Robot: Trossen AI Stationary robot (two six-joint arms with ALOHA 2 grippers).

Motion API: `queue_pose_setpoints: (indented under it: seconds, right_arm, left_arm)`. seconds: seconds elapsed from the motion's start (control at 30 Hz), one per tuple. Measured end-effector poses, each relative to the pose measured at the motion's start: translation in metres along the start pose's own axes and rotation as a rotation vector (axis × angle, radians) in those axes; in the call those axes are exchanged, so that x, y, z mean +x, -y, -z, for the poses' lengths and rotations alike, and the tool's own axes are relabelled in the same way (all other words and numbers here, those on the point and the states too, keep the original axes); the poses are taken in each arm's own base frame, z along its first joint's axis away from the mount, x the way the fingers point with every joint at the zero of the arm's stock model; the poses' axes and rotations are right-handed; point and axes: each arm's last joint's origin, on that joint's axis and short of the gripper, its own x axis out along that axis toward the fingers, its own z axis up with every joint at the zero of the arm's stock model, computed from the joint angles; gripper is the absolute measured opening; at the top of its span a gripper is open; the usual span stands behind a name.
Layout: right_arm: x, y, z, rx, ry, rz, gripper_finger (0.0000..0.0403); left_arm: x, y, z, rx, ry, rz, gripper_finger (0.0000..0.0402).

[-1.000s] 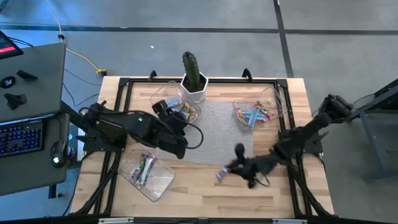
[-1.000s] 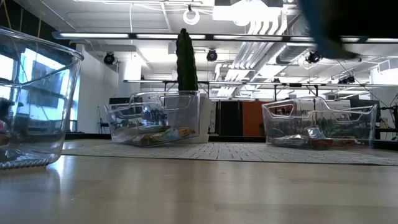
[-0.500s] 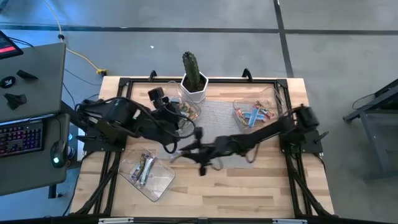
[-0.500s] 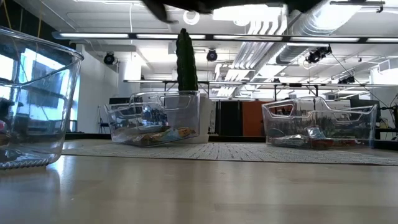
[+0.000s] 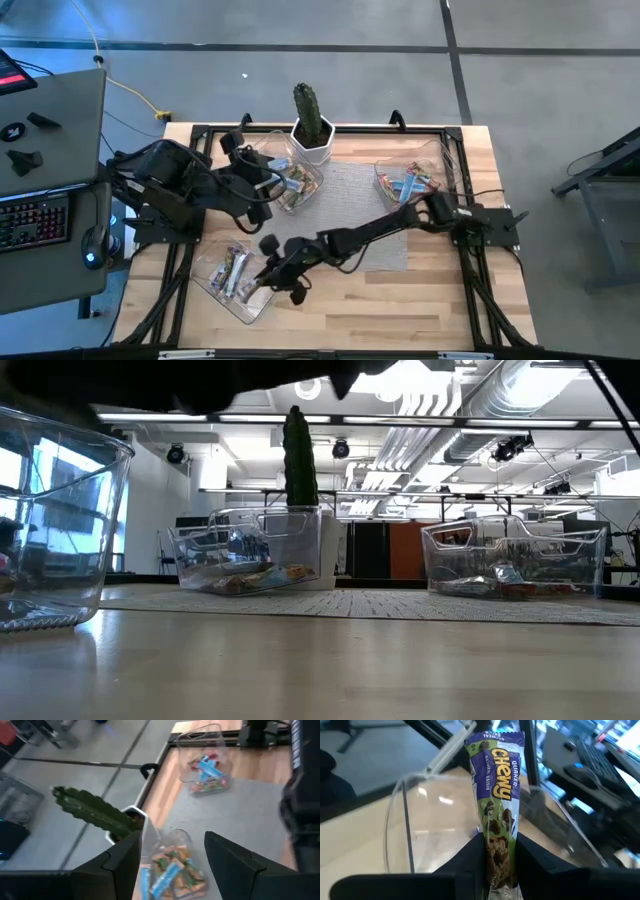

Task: Pick and place Granola Bars by type
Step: Put the blue granola bar into the bottom transparent bin, then return to Home Position

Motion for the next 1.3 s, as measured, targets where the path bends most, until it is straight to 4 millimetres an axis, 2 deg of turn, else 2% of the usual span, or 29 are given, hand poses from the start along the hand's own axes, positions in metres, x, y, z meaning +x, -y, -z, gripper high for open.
queue_pose_setpoints:
  seconds: [0.17,0.4,0.6,0.87,0.93,1.03,1.17,1.3]
  right_arm:
    - [0.014,0.002,-0.002,0.044,0.055,-0.032,0.0078]
    - [0.018,-0.003,0.01,0.007,0.0,-0.036,0.0081]
    - [0.019,-0.008,0.014,0.002,-0.02,-0.034,0.0113]
    - [0.015,-0.002,0.007,-0.067,-0.052,0.084,0.0151]
    - [0.008,0.003,-0.004,-0.102,-0.082,0.163,0.0153]
    - [-0.016,0.013,-0.031,-0.154,-0.163,0.27,0.0153]
    - [-0.063,0.024,-0.065,-0.194,-0.336,0.328,0.0154]
    - [-0.125,0.042,-0.086,-0.04,-0.437,0.249,0.0154]
  left_arm:
    - [0.0,0.001,0.0,-0.018,-0.009,0.027,0.0211]
    - [0.0,0.002,0.001,-0.021,-0.016,0.046,0.0211]
    - [0.0,0.002,0.001,-0.024,-0.017,0.047,0.0211]
    - [0.0,0.002,0.001,-0.046,-0.017,0.047,0.0211]
    - [-0.002,0.0,0.001,-0.046,-0.014,0.048,0.0211]
    - [-0.007,-0.007,0.002,-0.039,0.0,0.054,0.0211]
    - [-0.022,-0.025,0.007,-0.071,0.033,0.076,0.0211]
    - [-0.045,-0.05,0.018,-0.123,0.066,0.173,0.0211]
